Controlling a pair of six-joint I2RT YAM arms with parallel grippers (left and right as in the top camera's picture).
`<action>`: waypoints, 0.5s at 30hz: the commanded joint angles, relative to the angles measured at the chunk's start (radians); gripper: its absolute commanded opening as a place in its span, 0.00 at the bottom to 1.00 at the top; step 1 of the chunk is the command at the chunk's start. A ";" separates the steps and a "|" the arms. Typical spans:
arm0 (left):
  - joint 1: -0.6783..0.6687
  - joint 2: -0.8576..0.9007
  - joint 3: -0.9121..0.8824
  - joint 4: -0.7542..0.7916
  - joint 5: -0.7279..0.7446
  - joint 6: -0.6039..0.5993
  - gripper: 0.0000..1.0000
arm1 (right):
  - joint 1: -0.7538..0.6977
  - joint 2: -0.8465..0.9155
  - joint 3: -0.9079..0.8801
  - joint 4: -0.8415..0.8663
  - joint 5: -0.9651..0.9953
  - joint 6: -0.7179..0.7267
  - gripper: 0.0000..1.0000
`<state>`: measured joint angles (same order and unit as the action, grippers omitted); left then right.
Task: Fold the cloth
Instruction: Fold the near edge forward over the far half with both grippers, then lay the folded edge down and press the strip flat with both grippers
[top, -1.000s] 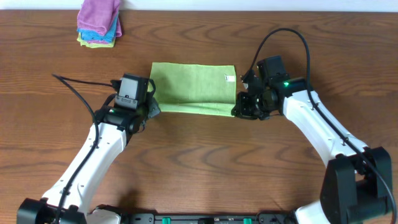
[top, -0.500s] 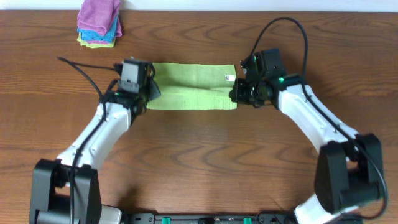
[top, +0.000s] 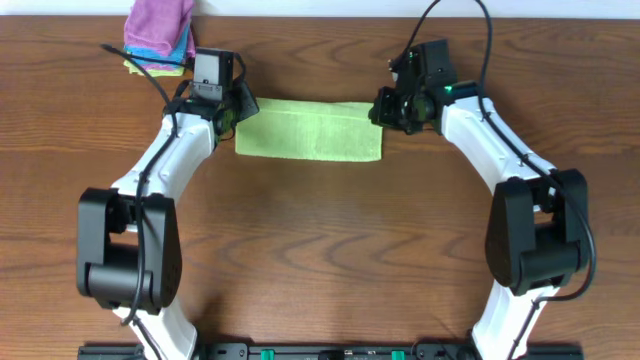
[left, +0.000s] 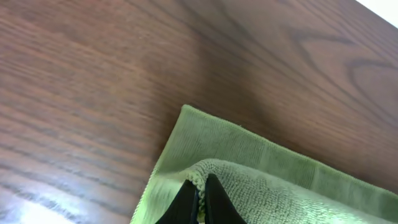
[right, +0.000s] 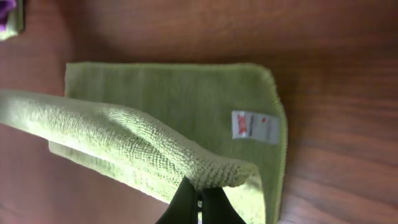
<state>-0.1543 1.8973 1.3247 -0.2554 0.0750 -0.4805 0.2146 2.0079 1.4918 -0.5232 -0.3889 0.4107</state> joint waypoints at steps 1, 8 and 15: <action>0.005 0.035 0.020 0.003 -0.010 0.033 0.06 | -0.019 0.008 0.026 0.017 0.044 0.008 0.01; 0.005 0.056 0.020 0.020 0.009 0.040 0.06 | -0.021 0.008 0.026 0.037 0.044 0.008 0.02; 0.005 0.051 0.028 -0.058 0.030 0.040 0.06 | -0.017 0.008 0.026 -0.038 0.034 0.008 0.02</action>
<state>-0.1543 1.9354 1.3270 -0.3115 0.1143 -0.4622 0.2115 2.0079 1.4933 -0.5594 -0.3702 0.4137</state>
